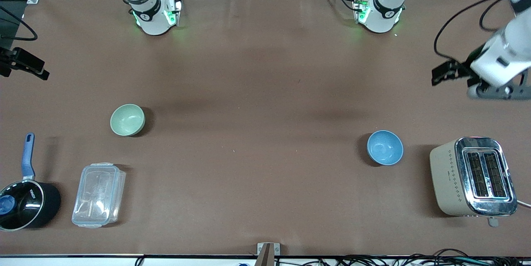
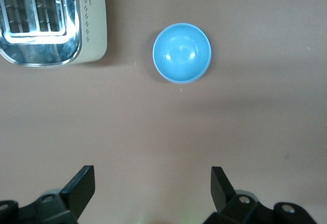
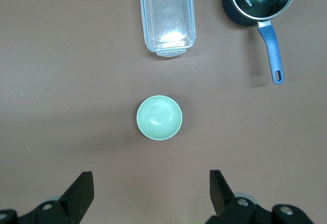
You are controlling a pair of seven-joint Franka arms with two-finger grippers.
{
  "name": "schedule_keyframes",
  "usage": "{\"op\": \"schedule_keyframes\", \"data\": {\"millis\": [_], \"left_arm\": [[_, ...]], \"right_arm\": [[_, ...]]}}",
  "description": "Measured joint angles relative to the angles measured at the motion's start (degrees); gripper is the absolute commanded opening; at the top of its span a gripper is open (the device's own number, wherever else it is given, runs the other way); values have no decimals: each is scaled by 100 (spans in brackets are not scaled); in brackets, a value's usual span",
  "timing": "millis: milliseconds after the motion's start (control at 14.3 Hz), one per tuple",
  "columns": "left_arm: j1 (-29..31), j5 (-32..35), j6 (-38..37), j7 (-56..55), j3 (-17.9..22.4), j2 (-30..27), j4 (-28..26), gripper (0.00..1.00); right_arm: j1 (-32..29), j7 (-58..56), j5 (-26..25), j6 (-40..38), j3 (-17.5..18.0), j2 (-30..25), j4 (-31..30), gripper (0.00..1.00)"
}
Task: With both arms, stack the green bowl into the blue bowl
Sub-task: 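Reach the left gripper down to the light blue bowl while the right gripper starts moving, then slide the blue bowl inward with the left gripper while the right gripper approaches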
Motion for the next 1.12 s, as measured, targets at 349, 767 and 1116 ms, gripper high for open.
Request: {"op": "schedule_keyframes", "data": {"millis": [349, 767, 1116], "left_arm": [[52, 148, 2046, 0, 4, 834, -994, 100], [148, 402, 3473, 0, 9, 2014, -1052, 84], [163, 408, 4166, 0, 9, 2574, -1049, 62]], "right_arm": [[5, -5, 0, -44, 0, 0, -3, 100], [5, -21, 1, -59, -16, 130, -33, 100], [4, -296, 2, 1131, -37, 396, -1129, 100]]}}
